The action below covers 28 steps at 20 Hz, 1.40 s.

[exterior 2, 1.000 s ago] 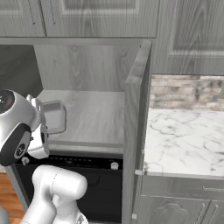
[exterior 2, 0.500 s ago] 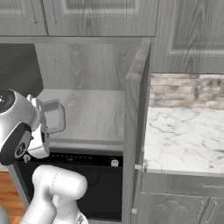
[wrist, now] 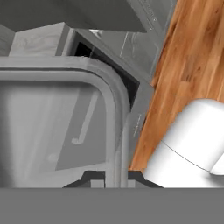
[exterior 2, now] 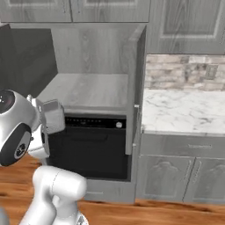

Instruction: Retrieve the tupperware and aluminum foil from the cabinet and place them on the dining counter near the plate with shrimp and avocado to prepare for storing leftovers.

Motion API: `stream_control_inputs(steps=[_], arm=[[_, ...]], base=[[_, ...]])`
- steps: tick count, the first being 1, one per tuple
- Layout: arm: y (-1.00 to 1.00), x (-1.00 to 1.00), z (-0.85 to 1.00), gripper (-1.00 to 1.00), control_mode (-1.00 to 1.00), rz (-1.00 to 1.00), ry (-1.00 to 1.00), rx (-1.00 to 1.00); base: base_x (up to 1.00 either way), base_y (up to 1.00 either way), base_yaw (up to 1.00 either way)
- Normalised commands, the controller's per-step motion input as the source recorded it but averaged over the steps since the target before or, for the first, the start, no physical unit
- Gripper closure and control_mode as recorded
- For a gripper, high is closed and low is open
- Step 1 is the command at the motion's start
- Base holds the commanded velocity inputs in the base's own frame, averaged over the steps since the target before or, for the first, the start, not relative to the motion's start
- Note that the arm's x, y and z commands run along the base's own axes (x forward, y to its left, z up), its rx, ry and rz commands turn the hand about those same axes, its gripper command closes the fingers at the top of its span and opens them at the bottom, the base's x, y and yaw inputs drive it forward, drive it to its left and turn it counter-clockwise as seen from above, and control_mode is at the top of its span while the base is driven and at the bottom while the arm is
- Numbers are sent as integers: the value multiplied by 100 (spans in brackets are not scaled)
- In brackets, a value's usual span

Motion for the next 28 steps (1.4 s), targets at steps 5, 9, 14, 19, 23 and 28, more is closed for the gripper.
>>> stream_control_inputs(steps=[5, 9, 14, 19, 23, 28], arm=[[0, 0, 0, 100, 100, 0, 0, 0], [0, 0, 0, 100, 100, 0, 0, 0], [0, 0, 0, 100, 100, 0, 0, 0], [0, 0, 0, 100, 100, 0, 0, 0], [0, 0, 0, 100, 100, 0, 0, 0], [0, 0, 0, 100, 100, 0, 0, 0]], base=[[-90, -30, -21], [-63, -39, -52], [-26, -5, -73], [-5, 0, -85], [-29, 0, -80], [-57, 0, -73]])
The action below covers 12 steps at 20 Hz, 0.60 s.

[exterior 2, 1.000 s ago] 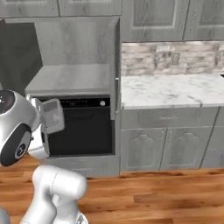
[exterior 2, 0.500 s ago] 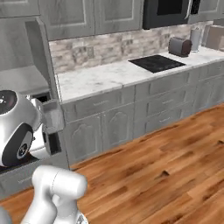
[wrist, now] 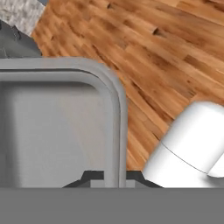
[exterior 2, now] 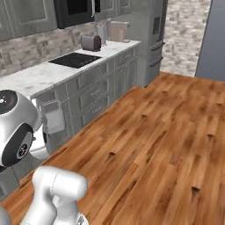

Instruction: Retrieve the tupperware and aluminum foil from the cabinet and place them on the dining counter near the plate with shrimp and avocado to prepare for storing leftovers.

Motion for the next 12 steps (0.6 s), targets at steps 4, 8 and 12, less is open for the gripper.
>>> stream_control_inputs(steps=[4, 8, 12], arm=[[0, 0, 0, 100, 100, 0, 0, 0], [0, 0, 0, 100, 100, 0, 0, 0], [0, 0, 0, 100, 100, 0, 0, 0]], base=[[-70, 0, -69], [-73, 0, -68], [-44, -7, -70]])
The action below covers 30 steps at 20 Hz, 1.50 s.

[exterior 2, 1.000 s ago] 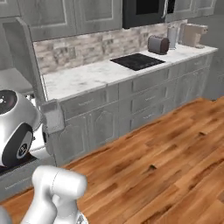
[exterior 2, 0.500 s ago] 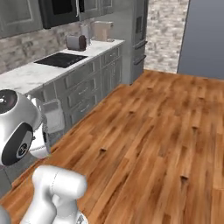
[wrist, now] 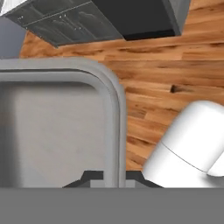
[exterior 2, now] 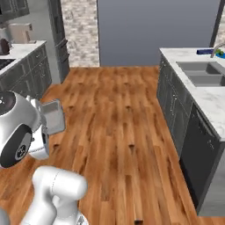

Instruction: Retrieve the tupperware and aluminum foil from the cabinet and place them on the dining counter near the plate with shrimp and avocado to prepare for storing leftovers.

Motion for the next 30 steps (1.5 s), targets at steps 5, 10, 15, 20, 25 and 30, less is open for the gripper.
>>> stream_control_inputs(steps=[5, 10, 15, 20, 25, 30], arm=[[0, 0, 0, 100, 100, 0, 0, 0], [0, 0, 0, 100, 100, 0, 0, 0], [0, 0, 0, 100, 100, 0, 0, 0], [0, 0, 0, 100, 100, 0, 0, 0], [0, 0, 0, 100, 100, 0, 0, 0], [0, 0, 0, 100, 100, 0, 0, 0]], base=[[-3, -34, -75], [14, -57, -71], [51, -61, -55], [67, -66, -46], [83, -67, -41], [98, -51, -29]])
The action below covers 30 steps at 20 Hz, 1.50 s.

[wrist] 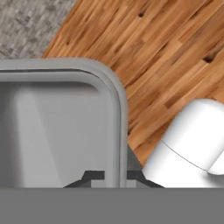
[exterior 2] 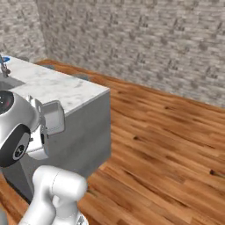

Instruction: Retrieve the tupperware and aluminum foil from the cabinet and place them on the dining counter near the plate with shrimp and avocado to prepare for storing leftovers.

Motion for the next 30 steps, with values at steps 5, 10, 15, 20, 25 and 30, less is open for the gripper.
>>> stream_control_inputs(steps=[5, 10, 15, 20, 25, 30], arm=[[0, 0, 0, 100, 100, 0, 0, 0], [0, 0, 0, 100, 100, 0, 0, 0], [0, 0, 0, 100, 100, 0, 0, 0], [0, 0, 0, 100, 100, 0, 0, 0], [0, 0, 0, 100, 100, 0, 0, 0], [0, 0, 0, 100, 100, 0, 0, 0]], base=[[100, -60, -9], [100, -82, 12], [92, -94, 40], [87, -91, 44], [81, -95, 44], [84, -95, 43]])
